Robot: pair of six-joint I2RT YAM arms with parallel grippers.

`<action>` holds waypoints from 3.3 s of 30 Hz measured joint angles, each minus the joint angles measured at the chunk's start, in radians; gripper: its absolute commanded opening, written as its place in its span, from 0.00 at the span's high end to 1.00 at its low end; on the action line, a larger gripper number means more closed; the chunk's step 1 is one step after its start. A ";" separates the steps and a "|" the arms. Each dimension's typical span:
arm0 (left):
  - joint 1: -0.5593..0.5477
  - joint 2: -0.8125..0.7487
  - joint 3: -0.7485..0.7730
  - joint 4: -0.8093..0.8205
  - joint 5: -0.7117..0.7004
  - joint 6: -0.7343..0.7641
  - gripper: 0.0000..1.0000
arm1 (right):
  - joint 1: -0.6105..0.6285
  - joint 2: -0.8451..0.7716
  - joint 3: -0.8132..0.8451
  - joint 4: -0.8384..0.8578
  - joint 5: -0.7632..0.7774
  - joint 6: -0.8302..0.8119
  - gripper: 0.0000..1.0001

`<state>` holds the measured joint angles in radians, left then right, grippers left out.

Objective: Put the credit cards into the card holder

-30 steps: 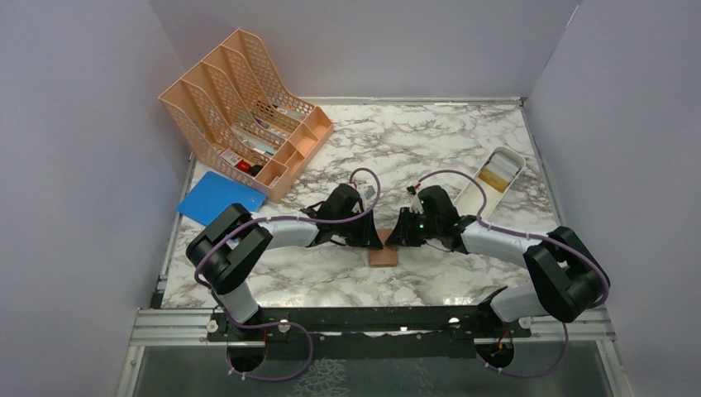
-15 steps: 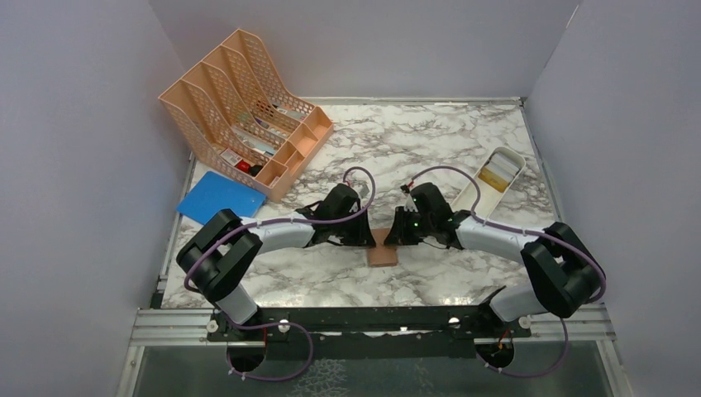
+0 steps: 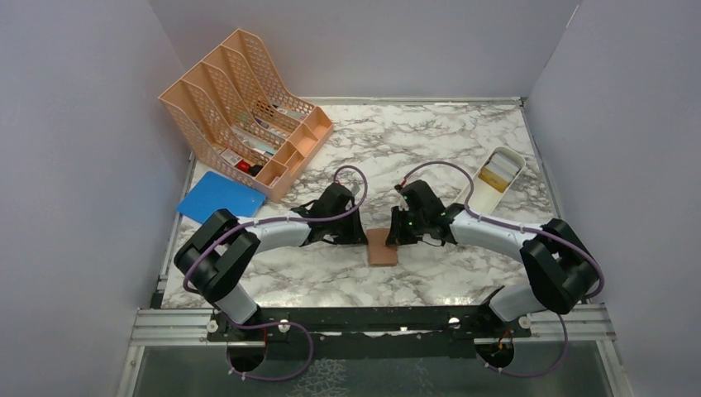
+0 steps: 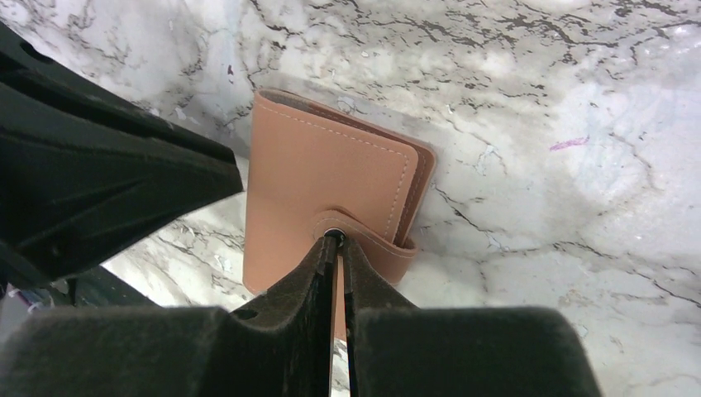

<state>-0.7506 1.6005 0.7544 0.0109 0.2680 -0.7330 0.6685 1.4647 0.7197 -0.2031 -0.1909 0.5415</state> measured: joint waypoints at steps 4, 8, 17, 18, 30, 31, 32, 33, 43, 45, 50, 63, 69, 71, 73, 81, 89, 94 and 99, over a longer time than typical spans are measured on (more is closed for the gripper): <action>0.023 -0.003 -0.011 0.003 0.000 -0.010 0.85 | 0.008 0.013 0.034 -0.058 0.022 -0.016 0.87; 0.028 -0.020 -0.022 0.039 0.020 -0.029 0.85 | 0.014 0.021 0.052 -0.093 0.039 -0.022 0.87; 0.029 -0.008 -0.022 0.129 0.088 -0.063 0.85 | 0.039 0.052 0.099 -0.139 0.047 -0.030 0.87; 0.029 -0.003 -0.022 0.129 0.087 -0.063 0.85 | 0.042 0.051 0.099 -0.139 0.047 -0.030 0.87; 0.029 0.037 -0.008 0.114 0.079 -0.047 0.85 | 0.046 -0.035 0.098 -0.187 0.104 -0.007 0.80; 0.029 0.042 -0.004 0.114 0.079 -0.047 0.84 | 0.046 -0.039 0.098 -0.186 0.109 -0.004 0.80; 0.029 0.045 -0.002 0.114 0.079 -0.046 0.85 | 0.046 -0.042 0.095 -0.184 0.113 0.000 0.80; 0.029 0.049 0.001 0.114 0.080 -0.047 0.84 | 0.046 -0.045 0.090 -0.180 0.117 0.004 0.80; 0.029 0.064 0.006 0.122 0.092 -0.046 0.84 | 0.046 -0.051 0.029 -0.133 0.122 0.039 0.83; 0.029 0.064 0.007 0.122 0.092 -0.046 0.84 | 0.046 -0.051 0.021 -0.127 0.122 0.043 0.84; 0.026 0.064 0.008 0.122 0.092 -0.047 0.84 | 0.046 -0.051 0.018 -0.111 0.120 0.046 0.84; 0.000 0.064 0.008 0.122 0.101 -0.055 0.85 | 0.046 -0.102 0.005 -0.078 0.140 0.063 0.83; -0.005 0.056 0.008 0.115 0.101 -0.057 0.84 | 0.046 -0.101 -0.024 -0.060 0.141 0.072 0.84; -0.009 0.051 0.008 0.114 0.101 -0.060 0.84 | 0.046 -0.101 -0.029 -0.060 0.141 0.073 0.84; -0.016 0.042 0.008 0.113 0.101 -0.064 0.84 | 0.046 -0.101 -0.030 -0.060 0.141 0.074 0.84; -0.033 0.040 0.027 0.114 0.102 -0.071 0.84 | 0.046 -0.106 -0.034 -0.060 0.141 0.079 0.84; -0.034 0.080 0.027 0.126 0.103 -0.071 0.84 | 0.046 -0.114 -0.043 -0.059 0.140 0.087 0.84; -0.035 0.081 0.027 0.130 0.104 -0.071 0.84 | 0.046 -0.114 -0.044 -0.059 0.140 0.087 0.84; -0.035 0.081 0.027 0.130 0.104 -0.071 0.84 | 0.046 -0.117 -0.044 -0.066 0.141 0.087 0.84</action>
<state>-0.7856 1.6814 0.7815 0.1410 0.3717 -0.8036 0.7143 1.3476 0.6754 -0.2695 -0.0502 0.6281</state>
